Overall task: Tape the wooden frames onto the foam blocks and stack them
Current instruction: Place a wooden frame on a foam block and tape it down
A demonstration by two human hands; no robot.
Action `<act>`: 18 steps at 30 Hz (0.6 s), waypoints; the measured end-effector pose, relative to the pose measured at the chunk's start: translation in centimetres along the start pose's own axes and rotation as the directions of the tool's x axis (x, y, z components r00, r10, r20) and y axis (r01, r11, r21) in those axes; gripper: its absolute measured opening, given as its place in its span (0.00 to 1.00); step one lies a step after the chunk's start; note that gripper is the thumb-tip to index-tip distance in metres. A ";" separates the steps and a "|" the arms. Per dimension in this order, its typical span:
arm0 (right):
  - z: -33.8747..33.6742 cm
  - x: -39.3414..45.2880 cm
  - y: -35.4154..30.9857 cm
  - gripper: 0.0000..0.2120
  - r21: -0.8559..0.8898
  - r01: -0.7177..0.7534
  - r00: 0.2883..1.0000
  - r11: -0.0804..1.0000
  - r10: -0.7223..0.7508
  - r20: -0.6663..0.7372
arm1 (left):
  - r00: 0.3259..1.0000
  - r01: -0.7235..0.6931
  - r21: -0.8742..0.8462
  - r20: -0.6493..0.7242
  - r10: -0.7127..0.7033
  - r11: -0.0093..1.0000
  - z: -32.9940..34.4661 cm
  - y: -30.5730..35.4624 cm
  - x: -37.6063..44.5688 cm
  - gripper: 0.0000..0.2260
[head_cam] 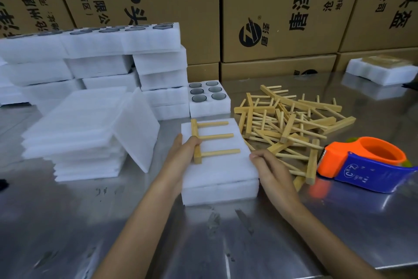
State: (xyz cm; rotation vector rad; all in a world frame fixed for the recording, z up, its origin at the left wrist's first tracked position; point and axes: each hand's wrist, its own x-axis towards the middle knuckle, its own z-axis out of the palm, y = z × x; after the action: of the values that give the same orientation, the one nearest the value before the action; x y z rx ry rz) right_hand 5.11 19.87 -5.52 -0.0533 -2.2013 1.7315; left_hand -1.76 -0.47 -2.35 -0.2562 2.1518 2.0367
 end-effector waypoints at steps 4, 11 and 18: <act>-0.7 2.0 0.8 0.15 0.042 -0.040 0.998 0.998 0.038 0.044 | 0.999 -0.012 -0.045 -0.030 0.011 0.999 0.1 0.0 -0.2 0.34; -2.9 2.2 -0.7 0.09 -0.325 0.116 0.989 0.939 -0.139 -0.049 | 0.999 -0.033 -0.076 -0.040 0.030 0.997 -0.3 0.0 -0.5 0.19; -14.3 2.9 0.3 0.08 -0.846 -0.236 0.788 0.478 -0.415 -0.455 | 0.943 -0.255 0.179 -0.171 0.286 0.950 0.3 1.5 -1.7 0.23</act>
State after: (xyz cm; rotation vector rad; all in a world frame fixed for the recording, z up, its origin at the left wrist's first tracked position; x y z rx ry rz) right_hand 6.43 34.08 -2.26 -0.6373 -2.2025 0.1949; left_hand -0.47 -0.07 -0.53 -0.1501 2.5804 2.0401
